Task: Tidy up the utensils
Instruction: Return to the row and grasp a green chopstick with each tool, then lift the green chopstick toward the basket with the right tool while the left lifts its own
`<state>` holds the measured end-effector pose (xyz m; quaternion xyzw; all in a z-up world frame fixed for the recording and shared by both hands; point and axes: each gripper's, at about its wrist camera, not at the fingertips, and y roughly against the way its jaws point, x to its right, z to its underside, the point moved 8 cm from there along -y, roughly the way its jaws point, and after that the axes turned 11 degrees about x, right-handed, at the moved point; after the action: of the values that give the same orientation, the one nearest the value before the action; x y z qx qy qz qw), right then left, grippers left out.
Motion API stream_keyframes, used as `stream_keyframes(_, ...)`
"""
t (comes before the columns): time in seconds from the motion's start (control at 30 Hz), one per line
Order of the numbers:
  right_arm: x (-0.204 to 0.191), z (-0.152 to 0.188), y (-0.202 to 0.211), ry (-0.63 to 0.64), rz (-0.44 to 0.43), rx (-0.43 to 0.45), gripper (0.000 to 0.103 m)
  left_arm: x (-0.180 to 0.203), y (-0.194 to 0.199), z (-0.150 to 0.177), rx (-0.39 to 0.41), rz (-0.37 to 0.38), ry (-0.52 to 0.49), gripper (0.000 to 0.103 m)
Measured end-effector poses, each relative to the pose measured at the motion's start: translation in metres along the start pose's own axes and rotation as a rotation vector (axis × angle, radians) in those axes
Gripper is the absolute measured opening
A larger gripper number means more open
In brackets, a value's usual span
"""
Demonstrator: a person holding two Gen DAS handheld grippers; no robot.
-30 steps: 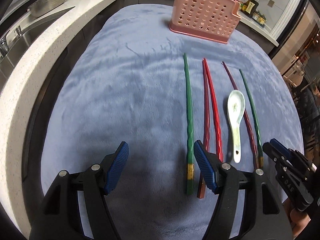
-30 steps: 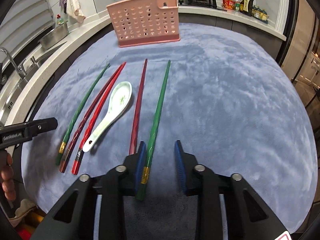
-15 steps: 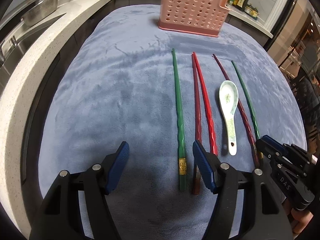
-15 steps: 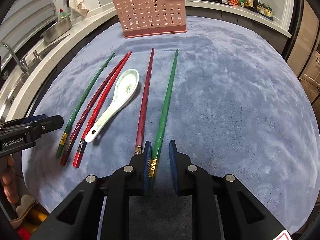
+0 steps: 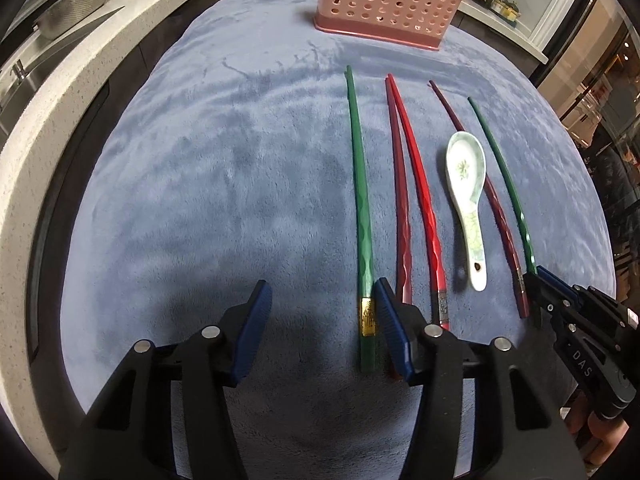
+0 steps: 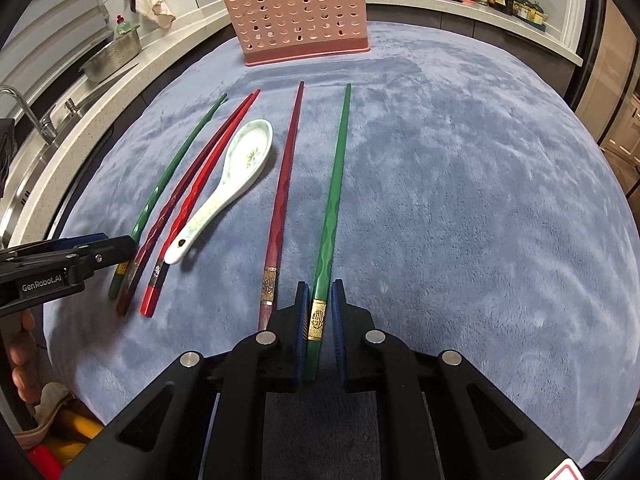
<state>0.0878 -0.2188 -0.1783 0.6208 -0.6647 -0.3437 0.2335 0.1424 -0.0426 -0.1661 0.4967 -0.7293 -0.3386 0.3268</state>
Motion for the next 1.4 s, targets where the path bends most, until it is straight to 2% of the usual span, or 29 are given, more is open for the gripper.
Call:
stream_keyframes(0.1,0.0,0.0,0.0,-0.001,0.0,0.0,0.009,-0.001,0.001,0.002,0.001,-0.005,-0.002,0.044)
stream_keyframes(0.17,0.0,0.001,0.001,0.001,0.002,0.0,0.009,-0.003,0.001,0.002,0.003,-0.009,0.006,0.036)
stream_keyframes(0.23,0.0,0.001,0.003,0.003,0.003,0.002,0.008,-0.006,0.002,0.002,0.006,-0.006,0.017,0.023)
stream_keyframes(0.33,0.0,0.001,0.004,0.005,0.003,0.003,0.008,-0.009,0.004,0.002,0.008,0.003,0.027,0.012)
stream_keyframes(0.5,0.001,-0.005,0.012,0.022,0.012,0.022,0.007,-0.007,0.011,-0.001,0.025,0.006,0.012,0.011)
stream_keyframes(0.73,0.003,-0.027,0.03,0.012,0.013,0.082,0.007,-0.006,0.033,-0.021,0.101,0.0,0.003,0.01)
stream_keyframes(1.23,0.017,-0.113,0.082,-0.014,0.02,0.282,0.007,-0.001,0.084,-0.084,0.255,0.013,-0.004,0.008)
stream_keyframes(1.27,0.019,-0.122,0.086,-0.019,0.017,0.3,0.007,-0.001,0.086,-0.09,0.265,0.013,-0.005,0.007)
stream_keyframes(1.3,0.02,-0.126,0.088,-0.022,0.015,0.308,0.007,0.0,0.089,-0.096,0.276,0.011,-0.006,0.0)
stream_keyframes(1.4,0.025,-0.144,0.093,-0.035,0.009,0.339,0.007,0.0,0.096,-0.113,0.31,0.007,-0.007,0.0)
